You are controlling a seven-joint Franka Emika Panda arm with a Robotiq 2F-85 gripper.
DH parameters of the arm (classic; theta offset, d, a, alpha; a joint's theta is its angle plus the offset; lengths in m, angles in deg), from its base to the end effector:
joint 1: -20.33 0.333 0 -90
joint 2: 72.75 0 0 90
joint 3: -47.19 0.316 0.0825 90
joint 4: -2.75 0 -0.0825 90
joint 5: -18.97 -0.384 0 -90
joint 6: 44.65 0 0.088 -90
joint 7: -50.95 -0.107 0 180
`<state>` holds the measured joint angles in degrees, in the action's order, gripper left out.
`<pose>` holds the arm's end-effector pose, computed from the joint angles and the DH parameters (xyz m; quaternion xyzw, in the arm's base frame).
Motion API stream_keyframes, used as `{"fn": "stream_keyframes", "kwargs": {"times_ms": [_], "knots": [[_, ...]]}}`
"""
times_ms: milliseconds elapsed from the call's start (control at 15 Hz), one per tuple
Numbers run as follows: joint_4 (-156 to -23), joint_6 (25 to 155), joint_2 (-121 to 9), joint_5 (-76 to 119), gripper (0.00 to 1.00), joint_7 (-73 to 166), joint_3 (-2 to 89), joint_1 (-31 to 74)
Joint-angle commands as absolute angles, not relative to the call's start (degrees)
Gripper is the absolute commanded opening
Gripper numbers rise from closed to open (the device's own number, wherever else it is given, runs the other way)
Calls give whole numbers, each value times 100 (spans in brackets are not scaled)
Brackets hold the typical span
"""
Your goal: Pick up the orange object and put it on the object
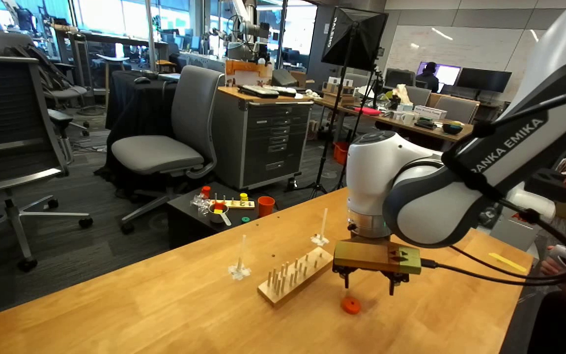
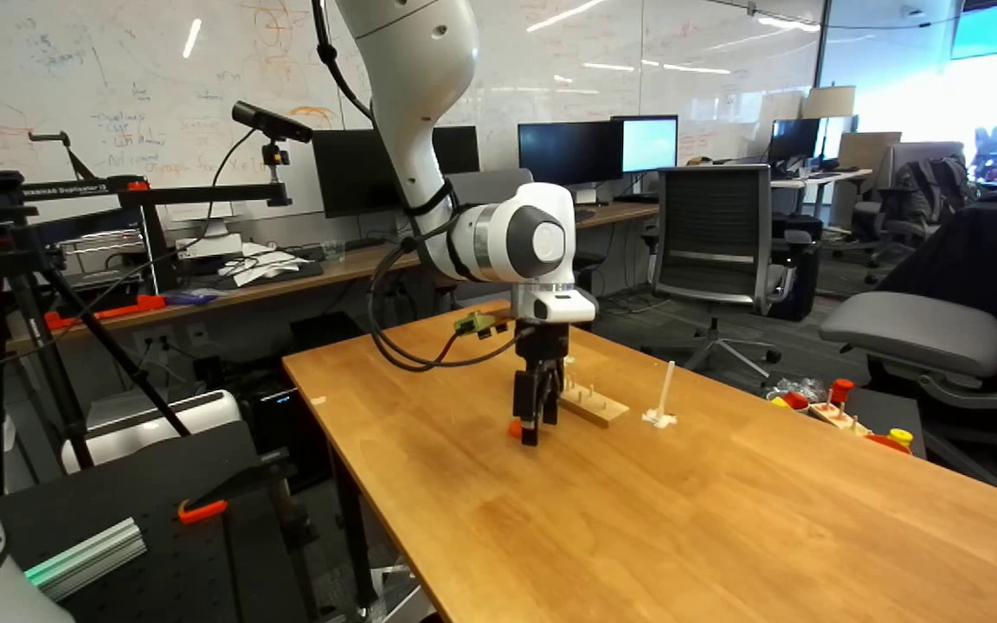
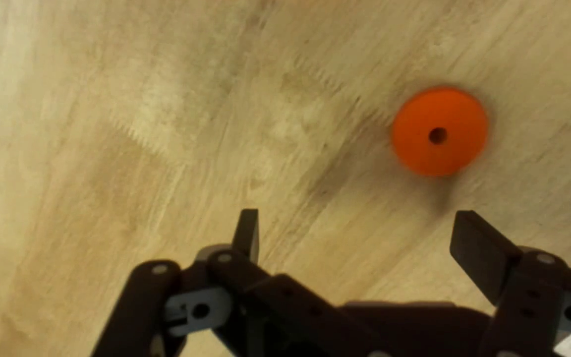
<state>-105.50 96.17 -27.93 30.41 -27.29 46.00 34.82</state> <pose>0.5762 0.1361 0.0708 0.8801 -0.4584 -0.0299 0.1195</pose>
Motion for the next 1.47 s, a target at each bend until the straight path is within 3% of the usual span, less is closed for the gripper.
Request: {"fn": "stream_keyframes", "kwargs": {"times_ms": [0,1200,1267,1400], "knots": [[-10165,9592,-2561,2798,100,-2764,4455,3707],[-10213,9782,-2348,1874,100,-2724,4695,3788],[-10222,9799,-2339,1864,75,-2719,4688,3794],[-10234,9840,-2323,1847,66,-2712,4668,3797]]}}
